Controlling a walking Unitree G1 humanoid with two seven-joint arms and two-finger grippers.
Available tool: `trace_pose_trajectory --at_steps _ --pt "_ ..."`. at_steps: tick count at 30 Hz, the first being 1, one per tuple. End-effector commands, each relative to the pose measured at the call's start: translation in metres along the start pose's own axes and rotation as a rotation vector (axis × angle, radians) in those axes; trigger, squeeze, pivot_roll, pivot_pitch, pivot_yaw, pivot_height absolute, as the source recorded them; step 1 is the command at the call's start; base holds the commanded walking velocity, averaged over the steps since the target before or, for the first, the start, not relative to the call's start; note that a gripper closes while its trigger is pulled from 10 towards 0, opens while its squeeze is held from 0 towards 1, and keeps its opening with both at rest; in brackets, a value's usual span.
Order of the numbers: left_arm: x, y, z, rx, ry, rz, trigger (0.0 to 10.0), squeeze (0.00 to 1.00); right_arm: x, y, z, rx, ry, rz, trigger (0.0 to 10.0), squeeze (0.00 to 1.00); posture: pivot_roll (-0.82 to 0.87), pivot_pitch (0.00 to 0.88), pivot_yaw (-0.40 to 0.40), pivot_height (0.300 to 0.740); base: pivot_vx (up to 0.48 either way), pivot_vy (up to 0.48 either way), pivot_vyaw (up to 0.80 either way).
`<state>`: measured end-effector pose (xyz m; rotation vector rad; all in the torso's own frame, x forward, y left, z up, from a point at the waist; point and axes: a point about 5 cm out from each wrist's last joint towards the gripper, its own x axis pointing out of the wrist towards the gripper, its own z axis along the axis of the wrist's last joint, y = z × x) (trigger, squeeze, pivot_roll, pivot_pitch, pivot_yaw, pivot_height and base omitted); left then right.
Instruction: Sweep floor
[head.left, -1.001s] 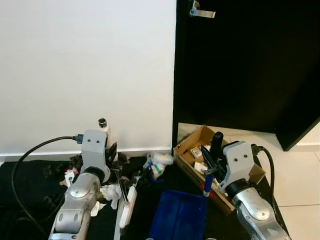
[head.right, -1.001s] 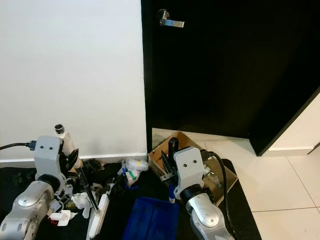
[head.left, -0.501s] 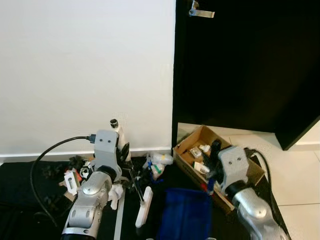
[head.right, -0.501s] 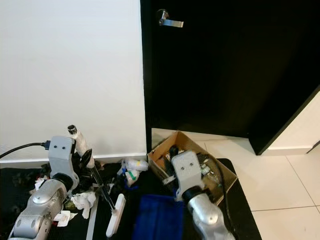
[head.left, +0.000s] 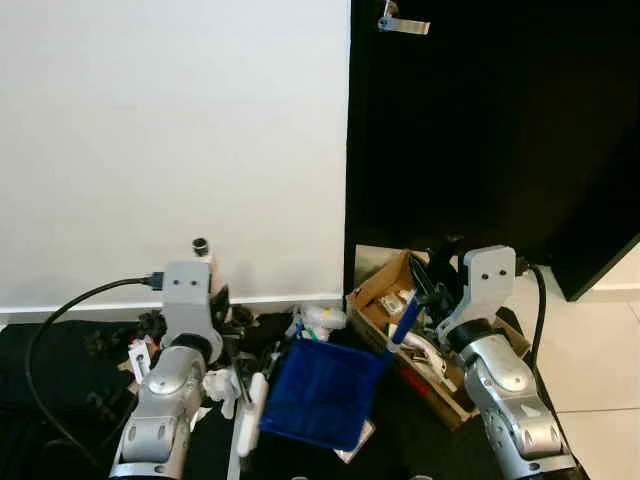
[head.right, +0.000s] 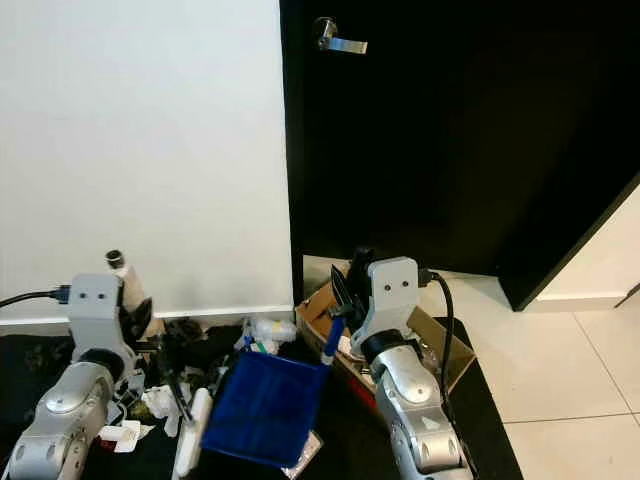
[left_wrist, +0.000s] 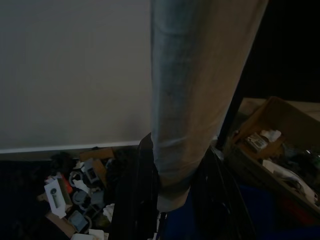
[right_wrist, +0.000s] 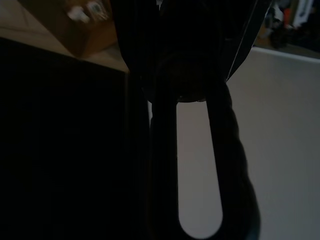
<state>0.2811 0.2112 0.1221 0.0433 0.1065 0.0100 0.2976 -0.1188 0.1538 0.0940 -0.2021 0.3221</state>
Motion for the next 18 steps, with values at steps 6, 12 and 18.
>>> trace_pose_trajectory --at_steps 6,12,18 --pt "-0.005 -0.002 0.014 -0.016 -0.029 0.001 10.0 0.00 0.004 0.008 0.005 0.036 -0.027 0.037 10.0 0.00 0.07 0.158 0.037 0.740 0.000 0.000 0.00" --pt "-0.004 0.000 0.017 0.002 -0.038 0.006 10.0 0.00 0.004 0.006 0.003 0.035 -0.017 0.037 10.0 0.00 0.07 0.155 0.038 0.740 0.000 0.000 0.00" --pt "-0.005 -0.005 0.016 0.016 -0.025 -0.016 10.0 0.00 -0.007 -0.005 -0.004 -0.055 0.037 0.037 10.0 0.00 0.06 0.158 0.045 0.740 0.000 0.000 0.00"
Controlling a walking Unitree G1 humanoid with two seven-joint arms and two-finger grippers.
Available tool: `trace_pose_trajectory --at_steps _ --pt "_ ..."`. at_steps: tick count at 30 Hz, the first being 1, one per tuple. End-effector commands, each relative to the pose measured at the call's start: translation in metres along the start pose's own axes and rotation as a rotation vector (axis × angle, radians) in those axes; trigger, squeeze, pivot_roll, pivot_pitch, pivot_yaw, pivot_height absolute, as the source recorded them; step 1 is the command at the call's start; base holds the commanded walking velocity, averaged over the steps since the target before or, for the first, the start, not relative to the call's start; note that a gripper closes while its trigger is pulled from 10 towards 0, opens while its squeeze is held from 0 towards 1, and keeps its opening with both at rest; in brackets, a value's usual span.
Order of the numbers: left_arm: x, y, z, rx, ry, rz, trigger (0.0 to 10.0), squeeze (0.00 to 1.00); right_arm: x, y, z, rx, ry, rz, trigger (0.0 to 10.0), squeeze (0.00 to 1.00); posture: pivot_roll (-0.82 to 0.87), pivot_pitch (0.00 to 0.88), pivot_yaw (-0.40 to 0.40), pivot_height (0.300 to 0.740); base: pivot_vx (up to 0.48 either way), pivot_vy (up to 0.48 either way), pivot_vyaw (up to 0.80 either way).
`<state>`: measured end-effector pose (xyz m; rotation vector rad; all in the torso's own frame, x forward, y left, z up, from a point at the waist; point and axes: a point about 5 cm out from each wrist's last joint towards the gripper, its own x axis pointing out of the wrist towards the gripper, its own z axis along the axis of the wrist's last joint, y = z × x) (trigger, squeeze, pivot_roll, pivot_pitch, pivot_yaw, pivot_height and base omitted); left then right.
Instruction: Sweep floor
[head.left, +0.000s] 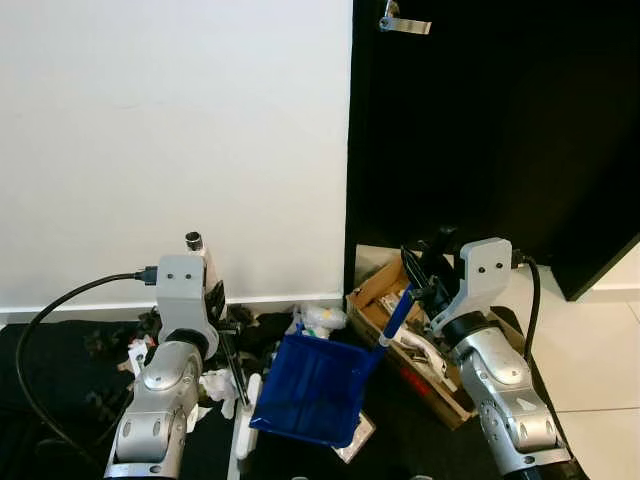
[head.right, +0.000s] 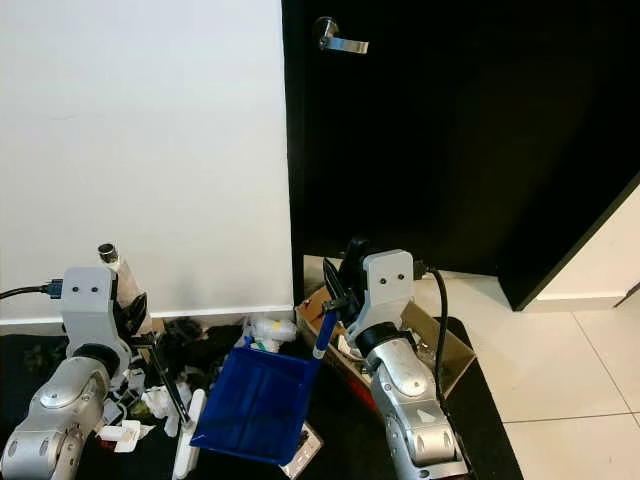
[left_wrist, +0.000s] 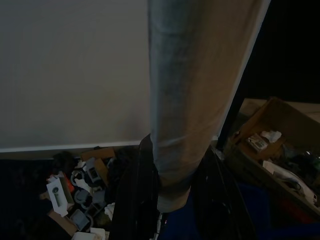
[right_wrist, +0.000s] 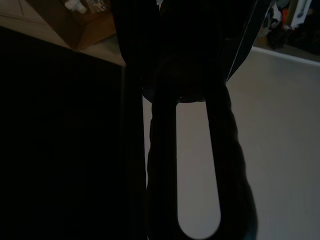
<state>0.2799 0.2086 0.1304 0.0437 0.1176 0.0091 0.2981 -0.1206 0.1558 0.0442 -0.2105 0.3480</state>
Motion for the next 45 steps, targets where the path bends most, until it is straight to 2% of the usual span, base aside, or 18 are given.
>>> trace_pose_trajectory --at_steps 1,8,16,20,24,29,45 --pt "-0.002 -0.003 0.007 0.016 -0.034 -0.017 10.0 0.00 -0.010 -0.004 -0.007 -0.012 0.045 0.012 10.0 0.00 0.06 0.158 0.045 0.740 0.000 0.000 0.00" --pt "-0.001 -0.005 -0.002 0.044 -0.008 -0.042 10.0 0.00 -0.020 -0.008 -0.013 -0.016 0.085 0.041 10.0 0.00 0.05 0.156 0.053 0.740 0.000 0.000 0.00" --pt "-0.003 -0.004 -0.007 0.039 0.014 -0.042 10.0 0.00 -0.026 0.005 -0.021 0.009 0.129 0.117 10.0 0.00 0.06 0.154 0.049 0.740 0.000 0.000 0.00" --pt "-0.006 -0.002 -0.010 0.041 0.022 -0.035 10.0 0.00 -0.030 0.003 -0.024 -0.009 0.153 0.136 10.0 0.00 0.06 0.155 0.047 0.740 0.000 0.000 0.00" --pt "-0.006 -0.002 -0.011 0.038 0.025 -0.030 10.0 0.00 -0.031 0.000 -0.024 -0.012 0.156 0.127 10.0 0.00 0.06 0.155 0.047 0.740 0.000 0.000 0.00" --pt "-0.005 0.001 -0.009 -0.005 0.012 -0.007 10.0 0.00 -0.029 0.001 -0.024 -0.010 0.156 0.120 10.0 0.00 0.06 0.154 0.046 0.740 0.000 0.000 0.00" --pt "-0.005 0.004 -0.010 0.024 0.022 0.012 10.0 0.00 -0.027 0.002 -0.027 -0.002 0.160 0.115 10.0 0.00 0.06 0.151 0.042 0.740 0.000 0.000 0.00"
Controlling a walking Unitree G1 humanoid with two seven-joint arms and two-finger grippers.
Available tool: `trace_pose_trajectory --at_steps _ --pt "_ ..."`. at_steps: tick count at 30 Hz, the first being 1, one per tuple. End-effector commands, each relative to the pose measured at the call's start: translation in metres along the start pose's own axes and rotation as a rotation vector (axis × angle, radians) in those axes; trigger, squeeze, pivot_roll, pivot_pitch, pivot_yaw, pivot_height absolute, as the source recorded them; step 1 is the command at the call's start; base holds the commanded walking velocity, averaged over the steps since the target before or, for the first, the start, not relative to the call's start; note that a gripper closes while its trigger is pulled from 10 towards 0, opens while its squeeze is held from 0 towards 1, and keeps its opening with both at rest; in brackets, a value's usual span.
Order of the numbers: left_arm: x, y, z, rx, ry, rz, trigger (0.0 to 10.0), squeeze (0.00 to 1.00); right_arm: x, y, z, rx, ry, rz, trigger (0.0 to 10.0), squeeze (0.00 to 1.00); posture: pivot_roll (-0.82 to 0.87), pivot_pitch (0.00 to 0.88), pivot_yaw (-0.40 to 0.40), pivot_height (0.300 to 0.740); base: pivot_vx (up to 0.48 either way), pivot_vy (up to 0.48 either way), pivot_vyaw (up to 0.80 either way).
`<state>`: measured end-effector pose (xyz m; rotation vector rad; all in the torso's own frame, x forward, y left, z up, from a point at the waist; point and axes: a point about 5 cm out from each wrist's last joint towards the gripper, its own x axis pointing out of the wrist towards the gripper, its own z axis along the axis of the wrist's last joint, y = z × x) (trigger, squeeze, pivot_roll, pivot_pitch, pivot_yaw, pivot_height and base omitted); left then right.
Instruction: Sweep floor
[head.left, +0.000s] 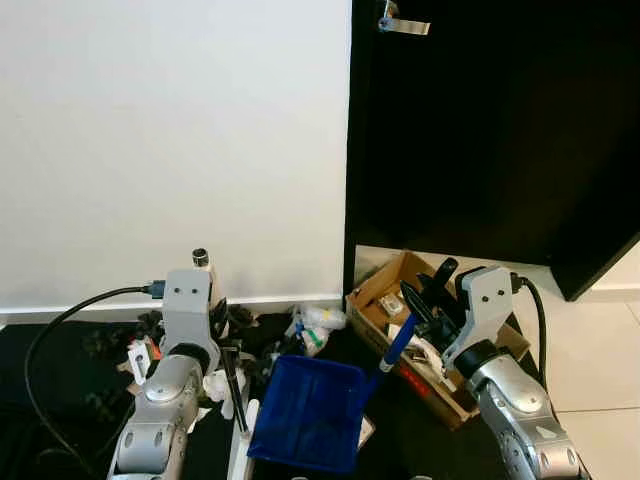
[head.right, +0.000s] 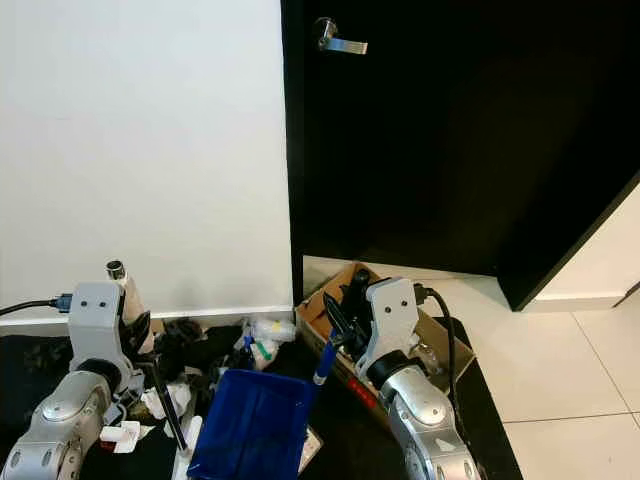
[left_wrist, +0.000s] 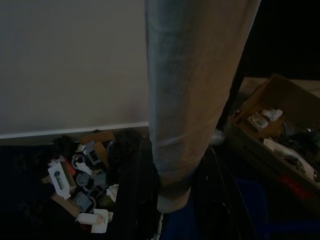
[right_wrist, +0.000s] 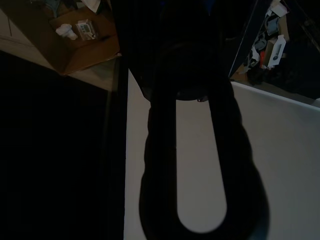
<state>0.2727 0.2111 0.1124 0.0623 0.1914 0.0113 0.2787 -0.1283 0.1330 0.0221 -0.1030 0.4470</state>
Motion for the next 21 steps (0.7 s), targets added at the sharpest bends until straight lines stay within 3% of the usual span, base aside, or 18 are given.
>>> trace_pose_trajectory --at_steps 1,9,11,17,19,21 --pt "0.000 0.002 0.009 0.012 -0.052 0.007 10.0 0.00 -0.001 0.003 -0.009 -0.007 0.051 0.017 10.0 0.00 0.06 0.149 0.042 0.740 0.000 0.000 0.00" --pt "0.000 0.000 0.008 0.023 -0.051 -0.007 10.0 0.00 -0.003 0.001 -0.012 -0.020 0.067 0.017 10.0 0.00 0.06 0.146 0.043 0.740 0.000 0.000 0.00" --pt "0.001 -0.001 0.008 0.024 -0.051 -0.010 10.0 0.00 -0.007 -0.004 -0.015 -0.120 0.106 0.036 10.0 0.00 0.05 0.145 0.042 0.740 0.000 0.000 0.00" --pt "0.002 -0.002 0.008 0.024 -0.052 -0.011 10.0 0.00 -0.012 -0.017 -0.014 -0.256 0.139 0.043 10.0 0.00 0.05 0.144 0.043 0.740 0.000 0.000 0.00" --pt "0.002 -0.002 0.008 0.023 -0.052 -0.011 10.0 0.00 -0.011 -0.028 -0.003 -0.376 0.143 0.053 10.0 0.00 0.05 0.145 0.042 0.740 0.000 0.000 0.00" --pt "0.002 -0.002 0.008 0.022 -0.052 -0.011 10.0 0.00 -0.011 -0.031 0.001 -0.405 0.139 0.057 10.0 0.00 0.05 0.146 0.042 0.740 0.000 0.000 0.00"
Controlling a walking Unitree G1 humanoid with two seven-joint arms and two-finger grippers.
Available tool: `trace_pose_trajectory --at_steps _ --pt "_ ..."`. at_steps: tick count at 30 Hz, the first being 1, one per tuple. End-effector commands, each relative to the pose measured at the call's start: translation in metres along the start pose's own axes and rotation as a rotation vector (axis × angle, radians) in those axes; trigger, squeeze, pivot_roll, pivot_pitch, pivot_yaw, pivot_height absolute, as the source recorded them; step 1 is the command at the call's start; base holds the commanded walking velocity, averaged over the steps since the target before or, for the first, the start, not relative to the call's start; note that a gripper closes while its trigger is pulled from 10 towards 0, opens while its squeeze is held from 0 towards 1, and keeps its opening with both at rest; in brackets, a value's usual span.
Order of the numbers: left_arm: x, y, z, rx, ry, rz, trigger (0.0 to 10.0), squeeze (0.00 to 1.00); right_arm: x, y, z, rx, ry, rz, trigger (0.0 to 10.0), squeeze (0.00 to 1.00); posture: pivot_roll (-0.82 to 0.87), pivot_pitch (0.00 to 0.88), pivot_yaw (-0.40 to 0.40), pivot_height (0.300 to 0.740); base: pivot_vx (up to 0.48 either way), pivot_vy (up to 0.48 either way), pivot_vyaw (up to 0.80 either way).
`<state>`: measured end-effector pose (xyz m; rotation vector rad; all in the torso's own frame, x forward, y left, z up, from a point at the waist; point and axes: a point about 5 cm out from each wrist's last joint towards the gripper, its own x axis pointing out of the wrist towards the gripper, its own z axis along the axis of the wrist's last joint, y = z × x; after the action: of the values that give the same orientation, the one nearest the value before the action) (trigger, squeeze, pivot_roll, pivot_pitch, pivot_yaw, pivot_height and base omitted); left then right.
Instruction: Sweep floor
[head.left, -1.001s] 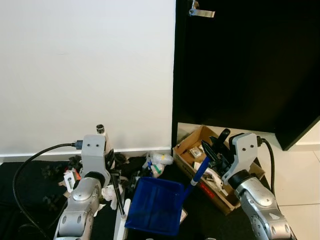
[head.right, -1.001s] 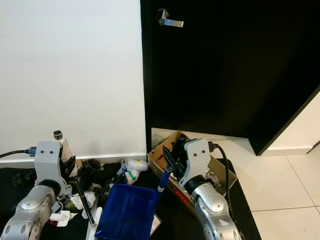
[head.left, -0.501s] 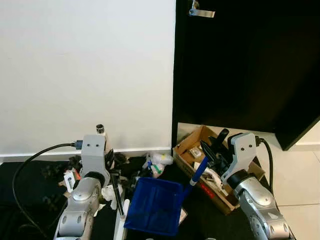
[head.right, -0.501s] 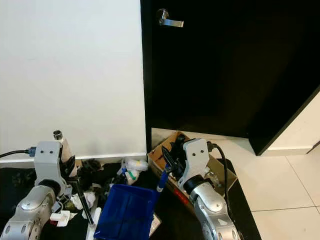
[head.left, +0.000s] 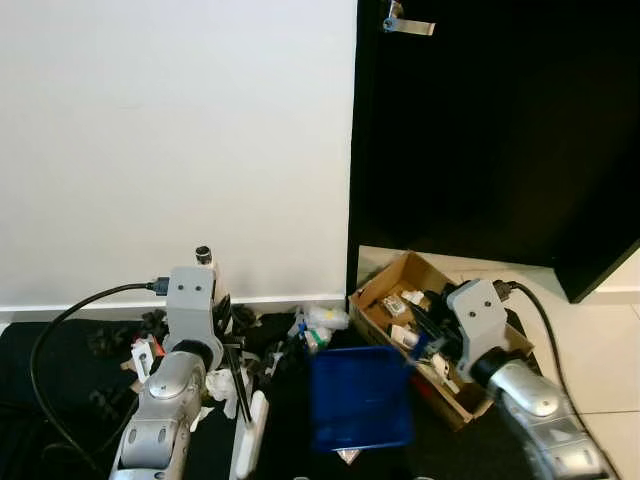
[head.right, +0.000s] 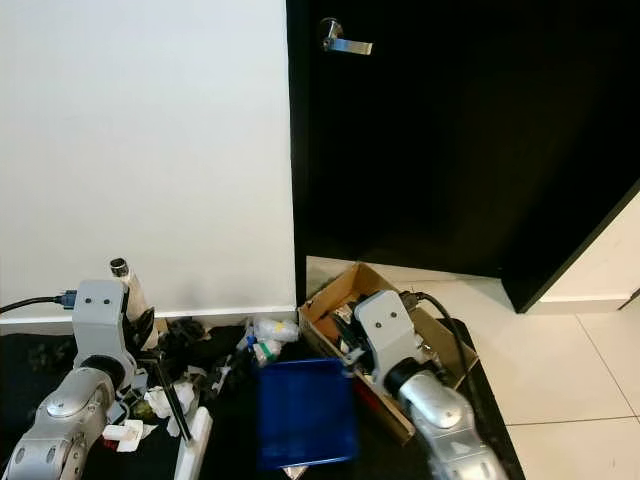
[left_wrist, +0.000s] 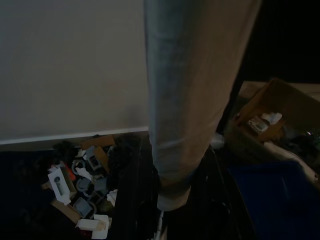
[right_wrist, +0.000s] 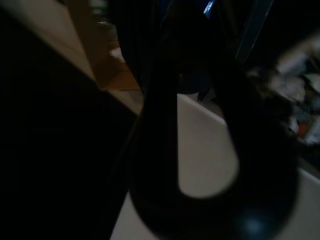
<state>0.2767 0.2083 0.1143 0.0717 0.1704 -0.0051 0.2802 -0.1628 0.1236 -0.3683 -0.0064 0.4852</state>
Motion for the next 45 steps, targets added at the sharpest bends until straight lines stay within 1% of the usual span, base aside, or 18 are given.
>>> trace_pose_trajectory --at_steps 1,7,12,15,16,18,21,23,24,27,31,37,38,39,40,41,43,45 --pt "-0.002 0.000 0.005 0.010 -0.028 0.005 10.0 0.00 0.000 -0.008 0.015 -0.101 -0.030 0.029 10.0 0.00 0.05 0.146 0.042 0.740 0.000 0.000 0.00" --pt "-0.002 -0.001 0.004 0.004 -0.028 0.003 10.0 0.00 -0.007 -0.018 0.019 -0.136 0.000 0.112 10.0 0.00 0.05 0.151 0.040 0.740 0.000 0.000 0.00" --pt "-0.002 -0.001 0.003 0.002 -0.027 0.002 10.0 0.00 -0.006 -0.019 0.012 -0.156 0.036 0.118 10.0 0.00 0.04 0.154 0.039 0.740 0.000 0.000 0.00" --pt "-0.003 0.000 0.003 0.002 -0.027 0.004 10.0 0.00 -0.004 -0.015 0.008 -0.181 0.067 0.135 10.0 0.00 0.05 0.160 0.038 0.740 0.000 0.000 0.00" --pt "-0.003 0.000 0.003 0.002 -0.026 0.006 10.0 0.00 -0.001 -0.009 0.004 -0.205 0.085 0.154 10.0 0.00 0.05 0.160 0.038 0.740 0.000 0.000 0.00" --pt "-0.004 0.000 0.003 0.002 -0.025 0.007 10.0 0.00 0.000 -0.006 0.003 -0.224 0.089 0.161 10.0 0.00 0.05 0.160 0.038 0.740 0.000 0.000 0.00" --pt "-0.004 0.001 0.003 0.003 -0.024 0.006 10.0 0.00 0.004 0.007 -0.005 -0.267 0.113 0.206 10.0 0.00 0.06 0.164 0.044 0.740 0.000 0.000 0.00" --pt "-0.005 0.001 0.003 0.004 -0.023 0.004 10.0 0.00 0.007 0.014 -0.010 -0.316 0.129 0.231 10.0 0.00 0.06 0.164 0.044 0.740 0.000 0.000 0.00" --pt "-0.005 0.001 0.003 0.004 -0.023 0.004 10.0 0.00 0.007 0.014 -0.010 -0.316 0.129 0.231 10.0 0.00 0.06 0.164 0.044 0.740 0.000 0.000 0.00" --pt "-0.005 0.001 0.003 0.005 -0.023 0.000 10.0 0.00 0.014 0.020 -0.013 -0.363 0.140 0.236 10.0 0.00 0.06 0.170 0.049 0.740 0.000 0.000 0.00" --pt "-0.006 0.001 0.004 0.006 -0.022 -0.003 10.0 0.00 0.019 0.022 -0.011 -0.395 0.145 0.241 10.0 0.00 0.07 0.176 0.051 0.740 0.000 0.000 0.00" --pt "-0.007 -0.001 0.003 0.004 -0.017 -0.008 10.0 0.00 0.025 0.026 -0.007 -0.328 0.113 0.204 10.0 0.00 0.07 0.178 0.049 0.740 0.000 0.000 0.00" --pt "-0.008 -0.002 0.002 0.002 -0.013 -0.013 10.0 0.00 0.027 0.028 -0.008 -0.218 0.099 0.164 10.0 0.00 0.07 0.179 0.047 0.740 0.000 0.000 0.00" --pt "-0.008 -0.002 0.002 0.002 -0.013 -0.013 10.0 0.00 0.027 0.028 -0.008 -0.218 0.099 0.164 10.0 0.00 0.07 0.179 0.047 0.740 0.000 0.000 0.00" --pt "-0.008 -0.002 0.001 0.001 -0.007 -0.018 10.0 0.00 0.030 0.029 -0.010 -0.139 0.094 0.134 10.0 0.00 0.07 0.179 0.047 0.740 0.000 0.000 0.00" --pt "-0.008 -0.002 0.001 0.001 -0.007 -0.018 10.0 0.00 0.030 0.029 -0.010 -0.139 0.094 0.134 10.0 0.00 0.07 0.179 0.047 0.740 0.000 0.000 0.00" --pt "-0.008 -0.005 -0.001 -0.003 -0.001 -0.024 10.0 0.00 0.037 0.033 -0.014 0.002 0.083 0.036 10.0 0.00 0.07 0.180 0.048 0.740 0.000 0.000 0.00" --pt "-0.008 -0.006 -0.001 -0.006 0.000 -0.026 10.0 0.00 0.040 0.034 -0.014 0.099 0.072 -0.018 10.0 0.00 0.07 0.179 0.047 0.740 0.000 0.000 0.00"
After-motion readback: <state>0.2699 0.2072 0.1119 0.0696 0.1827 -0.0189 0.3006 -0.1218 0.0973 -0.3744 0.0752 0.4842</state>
